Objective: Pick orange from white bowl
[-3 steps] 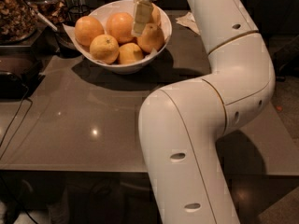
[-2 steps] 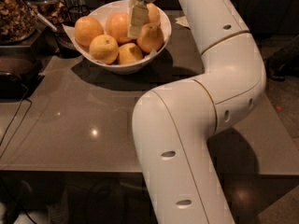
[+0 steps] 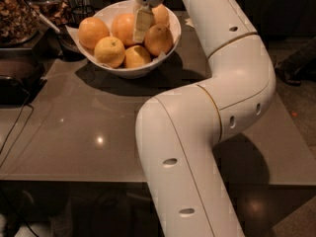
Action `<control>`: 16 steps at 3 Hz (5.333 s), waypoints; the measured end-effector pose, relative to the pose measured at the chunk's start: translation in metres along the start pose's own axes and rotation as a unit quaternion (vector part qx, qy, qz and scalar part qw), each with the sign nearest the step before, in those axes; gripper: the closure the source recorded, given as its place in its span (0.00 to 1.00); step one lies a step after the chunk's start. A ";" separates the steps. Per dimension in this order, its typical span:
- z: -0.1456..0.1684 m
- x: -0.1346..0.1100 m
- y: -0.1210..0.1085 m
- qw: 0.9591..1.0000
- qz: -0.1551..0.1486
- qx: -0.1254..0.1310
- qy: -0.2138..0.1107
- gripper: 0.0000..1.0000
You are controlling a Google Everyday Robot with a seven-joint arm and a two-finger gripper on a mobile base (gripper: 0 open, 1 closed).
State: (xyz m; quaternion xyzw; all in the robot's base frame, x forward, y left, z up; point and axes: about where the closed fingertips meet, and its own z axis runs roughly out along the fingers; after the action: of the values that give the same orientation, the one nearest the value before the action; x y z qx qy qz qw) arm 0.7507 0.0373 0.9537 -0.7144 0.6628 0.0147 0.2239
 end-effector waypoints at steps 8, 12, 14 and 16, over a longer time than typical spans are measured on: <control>0.028 -0.015 0.005 0.999 -0.030 -0.026 0.015 0.98; 0.028 -0.015 0.005 0.999 -0.030 -0.025 0.015 1.00; 0.028 -0.015 0.005 0.999 -0.030 -0.025 0.015 1.00; 0.028 -0.015 0.005 0.999 -0.030 -0.025 0.015 0.58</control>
Offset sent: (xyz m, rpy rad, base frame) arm 0.0415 -0.0124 0.0431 -0.1501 0.1785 0.0903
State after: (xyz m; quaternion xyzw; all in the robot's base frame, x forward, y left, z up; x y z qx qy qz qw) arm 0.7521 0.0610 0.9318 -0.7396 0.6437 0.0140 0.1960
